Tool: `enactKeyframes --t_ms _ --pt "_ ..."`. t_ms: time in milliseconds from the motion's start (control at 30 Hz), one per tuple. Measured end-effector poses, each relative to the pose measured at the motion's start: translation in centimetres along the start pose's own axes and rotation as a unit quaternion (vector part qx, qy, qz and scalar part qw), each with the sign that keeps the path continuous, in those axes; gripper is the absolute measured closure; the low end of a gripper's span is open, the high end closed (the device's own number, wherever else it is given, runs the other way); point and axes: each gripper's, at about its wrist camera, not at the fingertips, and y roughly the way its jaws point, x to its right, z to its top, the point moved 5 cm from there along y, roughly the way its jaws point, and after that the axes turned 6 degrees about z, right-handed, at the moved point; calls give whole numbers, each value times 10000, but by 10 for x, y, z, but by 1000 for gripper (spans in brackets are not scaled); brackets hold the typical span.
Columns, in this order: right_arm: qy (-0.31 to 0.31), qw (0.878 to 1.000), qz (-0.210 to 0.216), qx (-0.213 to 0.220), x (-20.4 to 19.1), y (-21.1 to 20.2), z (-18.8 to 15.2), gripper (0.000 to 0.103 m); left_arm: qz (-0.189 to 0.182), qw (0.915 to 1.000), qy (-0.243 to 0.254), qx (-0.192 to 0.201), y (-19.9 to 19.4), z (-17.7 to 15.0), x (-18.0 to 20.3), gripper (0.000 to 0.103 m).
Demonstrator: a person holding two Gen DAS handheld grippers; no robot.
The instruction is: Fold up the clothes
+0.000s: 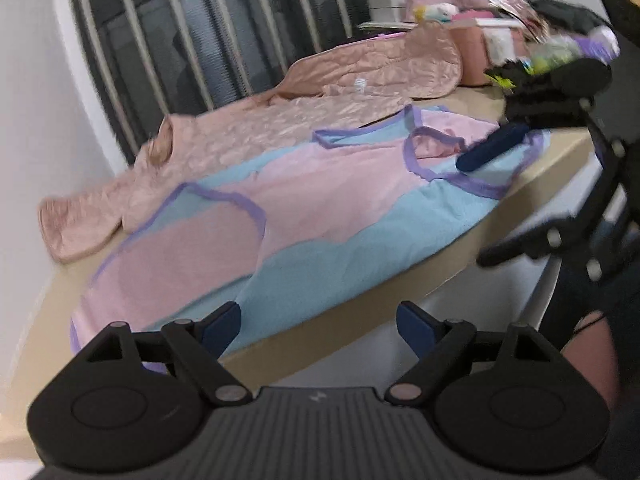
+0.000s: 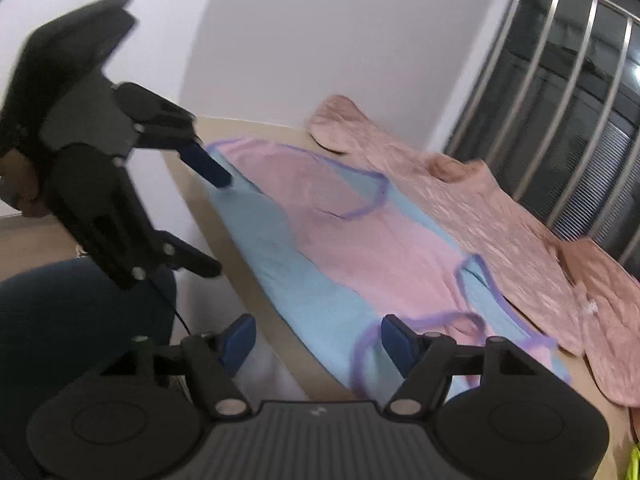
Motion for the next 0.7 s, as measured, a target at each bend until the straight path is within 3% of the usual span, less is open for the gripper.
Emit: enactKeyframes --t_ms 133,267,333,400,433,600,700 --pt "-321 9994 -84 -66 -8 15 -1 38 -47 9995 -307 -16 0 -2 -10 16" --pt "351 9993 131 76 9 21 -2 75 -105 9997 -223 82 0 2 -10 16" --pt "694 9969 317 168 16 17 -3 79 -205 9996 -172 126 -1 3 -7 16" --pt "954 9941 459 222 22 14 -5 97 -310 9993 -141 174 -2 4 -5 16" --pt "1031 9932 488 235 24 12 -7 100 -381 9990 -144 185 -3 4 -2 16" --pt "1312 9894 558 267 32 3 -16 102 -387 9991 103 153 2 2 5 16" --pt "1149 9925 350 243 32 1 -13 102 -418 9989 218 71 9 2 4 16"
